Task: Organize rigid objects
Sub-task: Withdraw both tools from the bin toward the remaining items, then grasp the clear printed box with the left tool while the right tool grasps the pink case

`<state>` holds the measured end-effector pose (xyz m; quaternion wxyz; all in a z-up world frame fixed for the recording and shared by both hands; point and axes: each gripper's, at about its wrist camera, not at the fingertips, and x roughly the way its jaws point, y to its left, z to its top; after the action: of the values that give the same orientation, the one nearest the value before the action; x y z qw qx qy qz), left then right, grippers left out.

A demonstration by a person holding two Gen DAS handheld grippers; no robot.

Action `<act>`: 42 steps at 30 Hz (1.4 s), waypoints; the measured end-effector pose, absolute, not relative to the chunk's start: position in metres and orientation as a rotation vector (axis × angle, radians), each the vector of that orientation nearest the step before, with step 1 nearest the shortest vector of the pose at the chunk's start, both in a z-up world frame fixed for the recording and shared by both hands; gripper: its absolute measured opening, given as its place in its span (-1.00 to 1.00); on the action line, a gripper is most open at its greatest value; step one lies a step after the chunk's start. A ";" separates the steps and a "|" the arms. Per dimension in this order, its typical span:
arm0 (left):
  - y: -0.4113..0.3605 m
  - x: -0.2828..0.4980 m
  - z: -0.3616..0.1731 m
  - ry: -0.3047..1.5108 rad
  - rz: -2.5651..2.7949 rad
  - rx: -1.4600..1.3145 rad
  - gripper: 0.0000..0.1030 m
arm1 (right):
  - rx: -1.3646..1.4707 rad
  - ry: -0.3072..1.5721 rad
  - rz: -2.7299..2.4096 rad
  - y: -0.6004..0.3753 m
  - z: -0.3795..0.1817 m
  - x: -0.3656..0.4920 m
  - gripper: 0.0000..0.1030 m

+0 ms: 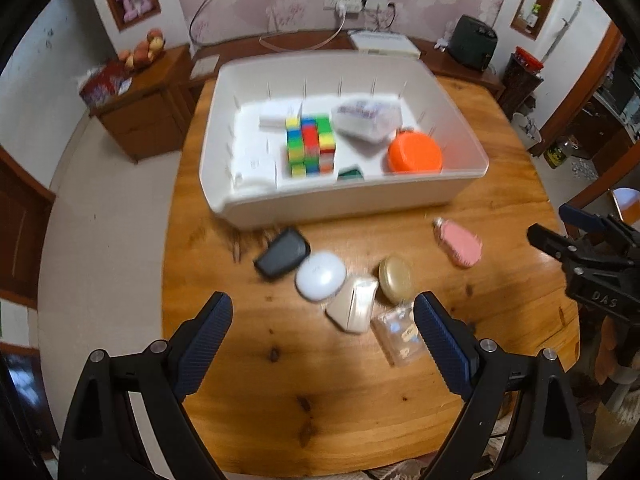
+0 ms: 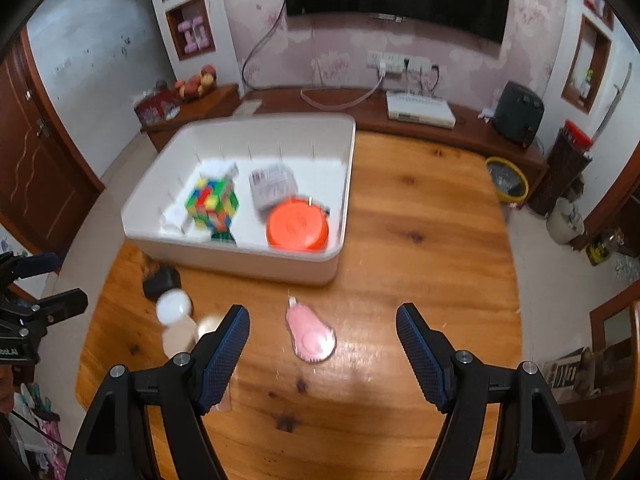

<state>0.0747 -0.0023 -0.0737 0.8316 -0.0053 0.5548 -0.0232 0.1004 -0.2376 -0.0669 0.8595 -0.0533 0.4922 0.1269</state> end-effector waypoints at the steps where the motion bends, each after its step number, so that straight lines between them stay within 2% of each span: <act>1: -0.004 0.072 -0.081 1.189 -0.049 -0.019 0.81 | -0.119 1.051 0.269 -0.236 -0.077 0.100 0.49; 12: -0.043 0.052 -0.141 1.321 -0.038 -0.083 0.81 | -0.160 1.139 0.343 -0.215 -0.153 0.109 0.49; 29: -0.077 0.058 -0.185 1.385 0.078 -0.184 0.81 | -0.207 1.167 0.352 -0.218 -0.197 0.129 0.48; 36: -0.077 0.062 -0.197 1.402 0.121 -0.206 0.81 | -0.199 1.104 0.312 -0.224 -0.196 0.118 -0.01; 42: -0.078 0.058 -0.209 1.419 0.133 -0.199 0.79 | -0.189 1.081 0.300 -0.227 -0.199 0.105 -0.01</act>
<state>0.0582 -0.0777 -0.2092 0.7520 -0.0911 0.6500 0.0610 0.1053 -0.2266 -0.1988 0.8426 -0.0895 0.5118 0.1419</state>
